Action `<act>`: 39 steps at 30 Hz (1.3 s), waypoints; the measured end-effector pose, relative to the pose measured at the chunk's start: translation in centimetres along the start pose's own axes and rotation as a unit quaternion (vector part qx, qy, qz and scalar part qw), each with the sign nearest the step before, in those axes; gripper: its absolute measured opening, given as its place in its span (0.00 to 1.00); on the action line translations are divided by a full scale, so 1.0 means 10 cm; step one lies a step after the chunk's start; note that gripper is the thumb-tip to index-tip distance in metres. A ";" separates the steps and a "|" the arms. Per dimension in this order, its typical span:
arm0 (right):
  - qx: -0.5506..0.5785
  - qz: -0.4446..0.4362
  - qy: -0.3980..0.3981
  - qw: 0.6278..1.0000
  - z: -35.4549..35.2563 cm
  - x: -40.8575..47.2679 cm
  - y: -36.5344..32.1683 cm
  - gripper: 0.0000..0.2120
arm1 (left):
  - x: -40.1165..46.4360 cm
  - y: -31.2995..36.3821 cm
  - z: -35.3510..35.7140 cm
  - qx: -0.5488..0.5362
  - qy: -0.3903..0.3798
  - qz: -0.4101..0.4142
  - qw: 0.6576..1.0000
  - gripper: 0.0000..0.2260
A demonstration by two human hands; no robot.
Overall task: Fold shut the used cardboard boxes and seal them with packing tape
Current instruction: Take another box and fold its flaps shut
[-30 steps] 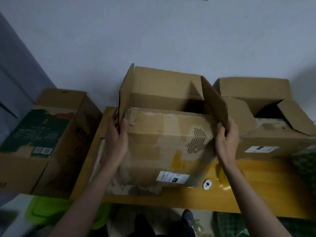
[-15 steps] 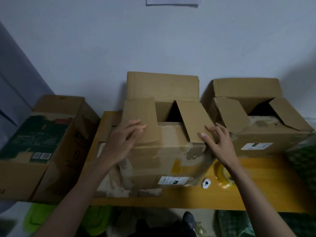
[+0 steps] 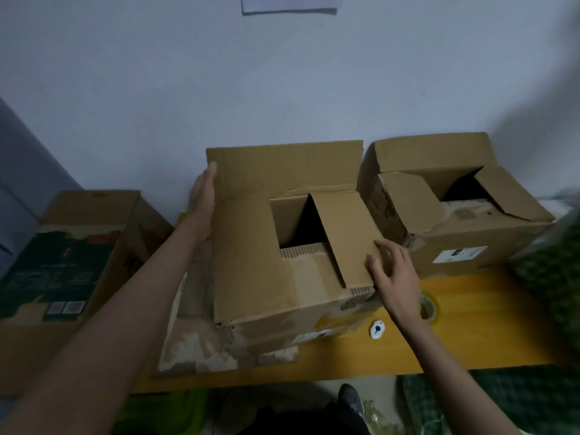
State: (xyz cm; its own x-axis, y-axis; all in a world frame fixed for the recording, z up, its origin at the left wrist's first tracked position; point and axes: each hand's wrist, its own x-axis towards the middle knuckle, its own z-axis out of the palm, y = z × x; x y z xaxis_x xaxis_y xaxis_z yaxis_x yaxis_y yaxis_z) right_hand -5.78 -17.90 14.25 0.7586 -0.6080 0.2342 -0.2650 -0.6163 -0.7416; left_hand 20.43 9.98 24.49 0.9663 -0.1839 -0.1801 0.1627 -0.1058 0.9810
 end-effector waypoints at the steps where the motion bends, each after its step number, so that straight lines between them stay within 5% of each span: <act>1: -0.003 0.005 0.012 1.000 0.02 0.03 0.00 0.22 | -0.04 0.03 0.01 -0.028 0.011 -0.003 1.000 0.31; 8: -0.085 0.189 0.098 0.973 0.18 0.33 -0.12 0.24 | -0.26 -0.36 -0.27 0.108 -0.028 0.119 0.987 0.19; 11: -0.008 0.282 0.074 0.957 0.20 0.39 -0.26 0.29 | -0.30 -0.57 -0.33 0.163 -0.050 0.123 0.978 0.08; 15: 0.206 0.274 0.038 0.938 0.26 0.51 -0.31 0.40 | -0.43 -0.71 -0.32 0.197 0.014 0.075 0.978 0.31; 18: 0.349 0.272 -0.084 0.893 0.20 0.57 -0.42 0.33 | -0.58 -0.70 -0.12 0.225 0.036 0.020 0.974 0.42; 20: 0.281 0.244 -0.118 0.920 0.16 0.50 -0.49 0.30 | -0.69 -0.70 0.07 0.254 0.012 0.019 0.967 0.43; 26: 0.042 0.170 0.005 0.984 0.08 -0.02 -0.39 0.28 | -1.07 -0.74 0.69 0.429 -0.076 0.086 0.896 0.38; 31: -0.066 0.124 0.057 0.988 0.04 0.06 -0.28 0.26 | -1.09 -0.93 0.99 0.476 -0.082 0.241 0.842 0.33; 39: -0.149 -0.006 0.024 0.989 -0.07 0.71 0.02 0.20 | -0.83 -0.98 1.39 0.559 -0.128 0.288 0.767 0.39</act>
State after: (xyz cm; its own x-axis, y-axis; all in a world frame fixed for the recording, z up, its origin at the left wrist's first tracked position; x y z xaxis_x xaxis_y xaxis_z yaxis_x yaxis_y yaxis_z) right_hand -0.87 -22.68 16.18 0.7357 -0.6180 0.2771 -0.4249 -0.7398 -0.5217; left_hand 8.03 -1.06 15.35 0.7198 -0.6852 0.1116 -0.6872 -0.6805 0.2542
